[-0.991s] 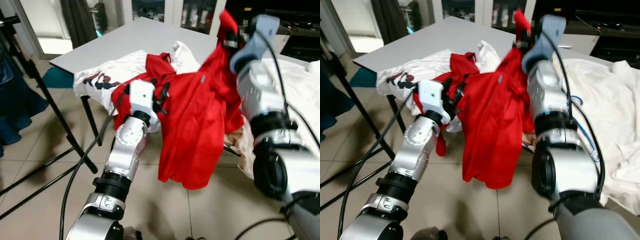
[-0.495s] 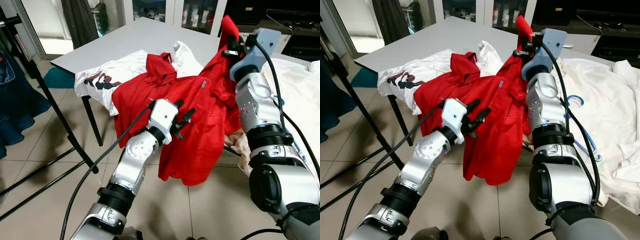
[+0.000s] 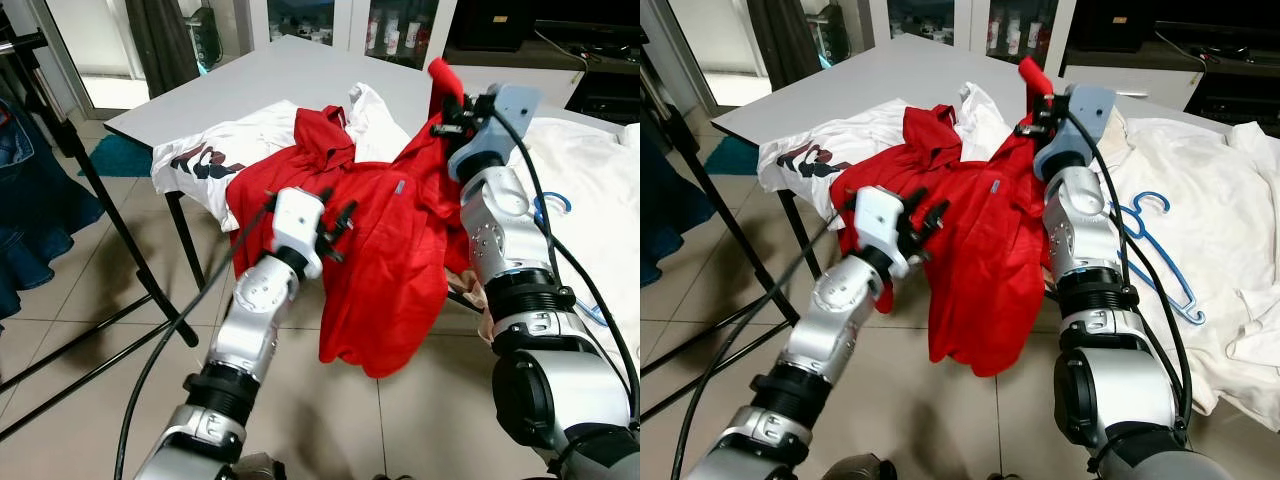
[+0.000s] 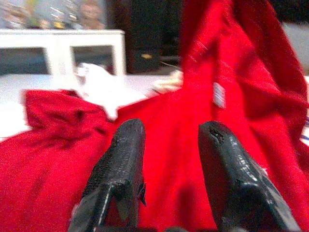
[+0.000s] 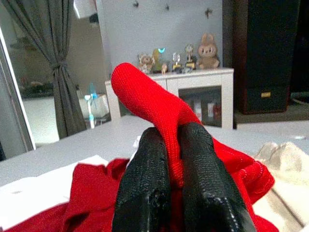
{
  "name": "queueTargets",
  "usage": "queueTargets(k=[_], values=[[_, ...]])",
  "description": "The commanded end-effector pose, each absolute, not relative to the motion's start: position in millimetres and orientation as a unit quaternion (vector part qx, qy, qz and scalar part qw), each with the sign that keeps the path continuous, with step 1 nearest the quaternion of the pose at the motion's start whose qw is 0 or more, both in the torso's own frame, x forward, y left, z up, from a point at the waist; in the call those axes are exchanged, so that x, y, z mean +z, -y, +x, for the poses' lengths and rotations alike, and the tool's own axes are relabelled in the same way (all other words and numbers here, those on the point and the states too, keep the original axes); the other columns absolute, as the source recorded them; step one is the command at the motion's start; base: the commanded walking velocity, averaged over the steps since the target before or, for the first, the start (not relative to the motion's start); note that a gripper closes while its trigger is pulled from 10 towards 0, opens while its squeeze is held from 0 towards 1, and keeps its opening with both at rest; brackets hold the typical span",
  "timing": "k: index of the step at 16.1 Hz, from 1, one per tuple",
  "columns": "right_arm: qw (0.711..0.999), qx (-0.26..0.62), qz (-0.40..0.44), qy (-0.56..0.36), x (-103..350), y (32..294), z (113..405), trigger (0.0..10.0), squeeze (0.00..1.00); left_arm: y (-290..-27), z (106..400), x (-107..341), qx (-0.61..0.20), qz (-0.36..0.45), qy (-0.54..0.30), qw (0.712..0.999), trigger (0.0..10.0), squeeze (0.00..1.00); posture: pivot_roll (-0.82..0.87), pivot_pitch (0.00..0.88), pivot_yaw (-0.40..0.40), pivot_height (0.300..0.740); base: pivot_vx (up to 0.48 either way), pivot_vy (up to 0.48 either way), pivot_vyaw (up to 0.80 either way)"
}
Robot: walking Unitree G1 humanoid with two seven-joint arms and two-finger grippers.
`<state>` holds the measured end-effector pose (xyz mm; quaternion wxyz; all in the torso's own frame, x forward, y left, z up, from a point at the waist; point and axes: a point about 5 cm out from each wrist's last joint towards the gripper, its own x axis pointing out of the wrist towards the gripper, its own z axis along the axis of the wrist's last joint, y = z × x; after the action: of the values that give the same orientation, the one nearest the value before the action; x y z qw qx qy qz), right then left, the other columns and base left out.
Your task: Hang hanger
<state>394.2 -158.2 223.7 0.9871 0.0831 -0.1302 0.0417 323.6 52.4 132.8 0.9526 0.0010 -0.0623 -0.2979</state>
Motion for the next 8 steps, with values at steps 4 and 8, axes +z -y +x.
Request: queueTargets(k=[4,8], values=[[0.981,0.052,0.086,0.168,243,157,391,0.0,0.0,-40,312,124,-0.354,-0.013,0.056,0.934,10.0,1.0,0.09,0.0,0.007,0.74,0.0,0.0,0.0],[0.971,0.119,0.089,0.186,249,141,381,0.0,0.0,-44,313,126,-0.357,-0.006,0.071,0.931,10.0,1.0,0.09,0.0,0.006,0.74,0.0,0.0,0.0]])
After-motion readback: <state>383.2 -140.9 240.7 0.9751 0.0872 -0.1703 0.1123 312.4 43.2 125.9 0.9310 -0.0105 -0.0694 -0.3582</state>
